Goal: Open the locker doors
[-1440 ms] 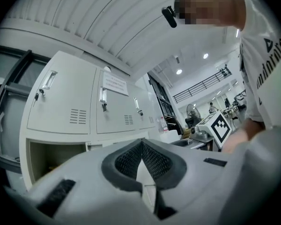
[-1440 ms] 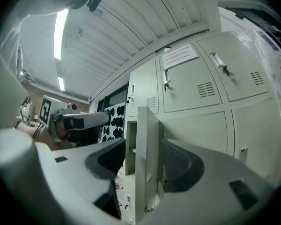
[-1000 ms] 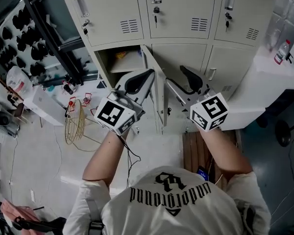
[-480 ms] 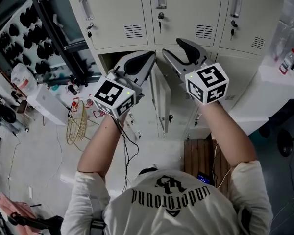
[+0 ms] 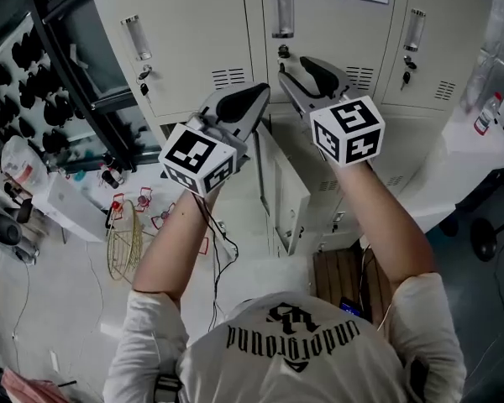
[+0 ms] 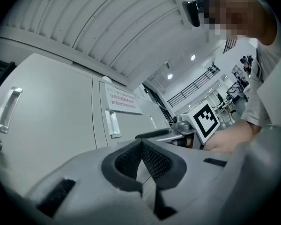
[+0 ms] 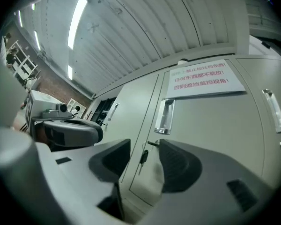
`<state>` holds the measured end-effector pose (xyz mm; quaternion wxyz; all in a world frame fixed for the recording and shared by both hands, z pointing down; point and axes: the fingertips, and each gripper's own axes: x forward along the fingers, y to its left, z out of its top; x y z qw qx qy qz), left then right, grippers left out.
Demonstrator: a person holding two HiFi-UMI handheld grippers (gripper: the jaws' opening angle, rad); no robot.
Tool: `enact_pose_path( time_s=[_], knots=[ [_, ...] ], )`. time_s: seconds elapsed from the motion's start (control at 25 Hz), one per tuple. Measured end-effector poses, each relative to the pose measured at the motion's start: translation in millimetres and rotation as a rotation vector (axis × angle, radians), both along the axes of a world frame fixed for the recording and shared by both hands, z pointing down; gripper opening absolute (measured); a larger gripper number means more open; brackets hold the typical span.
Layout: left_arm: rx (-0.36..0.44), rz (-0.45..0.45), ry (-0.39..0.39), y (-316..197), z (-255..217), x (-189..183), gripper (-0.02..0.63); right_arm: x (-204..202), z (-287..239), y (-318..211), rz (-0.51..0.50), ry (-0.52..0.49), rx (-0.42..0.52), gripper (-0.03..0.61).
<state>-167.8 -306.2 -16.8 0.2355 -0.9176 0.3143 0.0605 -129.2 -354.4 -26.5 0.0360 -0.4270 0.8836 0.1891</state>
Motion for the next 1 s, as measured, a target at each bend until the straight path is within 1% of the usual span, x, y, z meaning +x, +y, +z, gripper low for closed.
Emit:
enact_pose_path(
  time_s=[0.2, 0.36, 0.48, 0.6, 0.76, 1.0],
  knots=[
    [-0.003, 0.045, -0.005, -29.3, -4.2, -5.2, 0.006, -5.0, -4.4, -31.3, 0.051, -0.009, -0.012, 0.162],
    [-0.006, 0.079, -0.007, -40.5, -1.5, -9.7, 0.006, -7.5, -5.2, -43.8, 0.087, -0.014, -0.011, 0.147],
    [0.003, 0.111, -0.013, -45.3, -4.2, -11.9, 0.006, -12.0, -8.7, -49.0, 0.114, -0.014, -0.006, 0.130],
    [0.003, 0.140, -0.001, -49.7, -7.1, -13.4, 0.006, -14.8, -11.7, -52.2, 0.144, -0.011, 0.008, 0.113],
    [0.001, 0.173, -0.003, -50.9, 2.4, -6.0, 0.006, -8.9, -5.9, -52.0, 0.173, -0.010, 0.027, 0.109],
    [-0.009, 0.206, -0.001, -53.3, -1.9, -4.9, 0.006, -8.8, -11.5, -48.5, 0.184, -0.008, 0.032, 0.106]
  ],
)
